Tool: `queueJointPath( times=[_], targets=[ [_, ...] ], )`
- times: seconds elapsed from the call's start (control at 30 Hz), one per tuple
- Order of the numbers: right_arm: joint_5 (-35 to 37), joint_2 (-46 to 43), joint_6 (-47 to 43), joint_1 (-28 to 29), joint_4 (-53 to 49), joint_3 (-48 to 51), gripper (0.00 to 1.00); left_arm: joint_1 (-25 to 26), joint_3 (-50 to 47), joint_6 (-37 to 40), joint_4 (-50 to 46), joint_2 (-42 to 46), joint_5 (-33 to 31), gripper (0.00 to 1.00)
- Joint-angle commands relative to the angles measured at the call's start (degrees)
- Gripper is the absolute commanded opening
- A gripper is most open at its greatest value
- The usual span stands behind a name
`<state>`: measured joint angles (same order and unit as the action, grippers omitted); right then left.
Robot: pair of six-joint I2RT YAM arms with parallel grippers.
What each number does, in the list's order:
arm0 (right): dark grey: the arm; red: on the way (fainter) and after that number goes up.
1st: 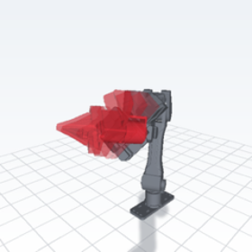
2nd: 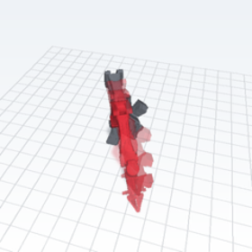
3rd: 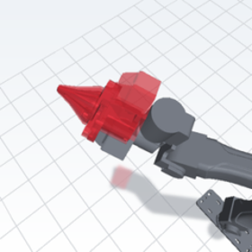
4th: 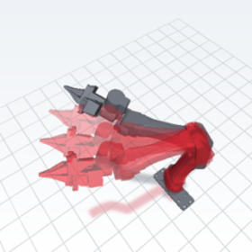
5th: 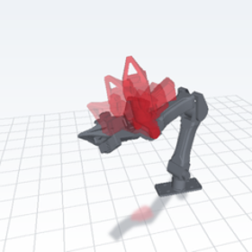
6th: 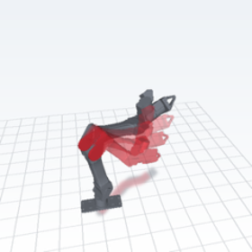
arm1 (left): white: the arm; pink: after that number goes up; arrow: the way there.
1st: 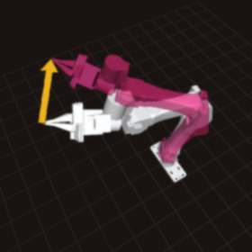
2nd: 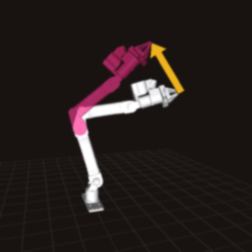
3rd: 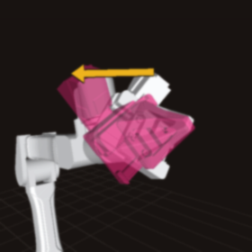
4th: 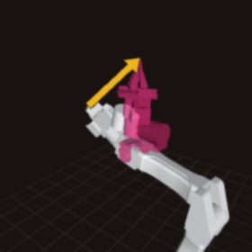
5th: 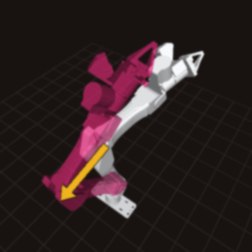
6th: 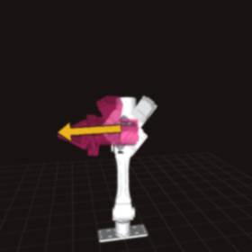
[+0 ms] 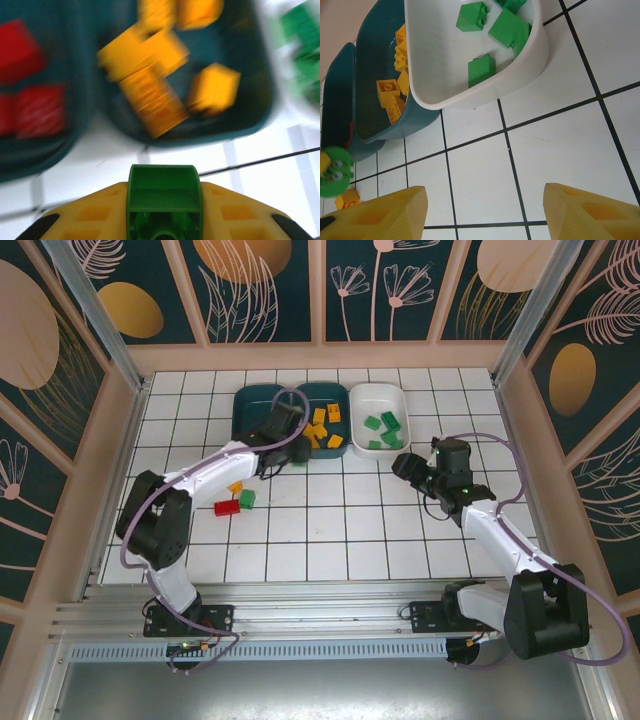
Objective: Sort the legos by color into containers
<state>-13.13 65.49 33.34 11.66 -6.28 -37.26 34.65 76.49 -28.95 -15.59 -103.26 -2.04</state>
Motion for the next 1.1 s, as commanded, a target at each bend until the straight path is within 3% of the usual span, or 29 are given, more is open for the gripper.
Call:
queueJointPath(
  times=[0.0, 0.23, 0.4, 0.5, 0.57, 0.7, 0.87, 1.07],
  targets=[
    [0.9, -0.2, -0.9, -0.8, -0.6, -1.4, 0.63, 2.5, 7.6, -0.8, 4.3, -6.4, 7.4, 0.24],
    [1.6, -4.4, -1.1, -2.1, -1.6, 0.6, 0.63, 4.4, 25.2, -1.0, 7.5, -20.5, 13.6, 0.21],
    [-0.1, -5.6, -1.2, -3.5, -2.0, -0.6, 0.63, 5.0, 40.8, -1.4, 2.9, -30.6, 13.2, 0.25],
    [0.5, -5.7, -2.1, -3.7, -3.5, -1.6, 0.64, 5.0, 50.5, -1.3, -2.6, -35.3, 13.1, 0.48],
    [0.6, -6.2, -2.4, -3.8, -4.0, -1.5, 0.64, 5.1, 51.3, -0.6, -3.3, -34.4, 12.4, 0.68],
    [1.3, -7.2, -2.5, -3.6, -4.8, -1.5, 0.63, 5.0, 41.7, 2.1, -2.1, -24.8, 7.9, 0.8],
    [7.6, -8.9, -1.9, 3.4, -4.9, -2.6, 0.63, 5.0, 11.0, 0.9, 8.1, -1.6, -0.3, 0.86],
    [7.9, -4.3, 0.8, 10.8, -1.2, -3.0, 0.63, 4.8, -16.0, -2.0, 2.9, 17.5, -14.2, 0.94]
  ],
)
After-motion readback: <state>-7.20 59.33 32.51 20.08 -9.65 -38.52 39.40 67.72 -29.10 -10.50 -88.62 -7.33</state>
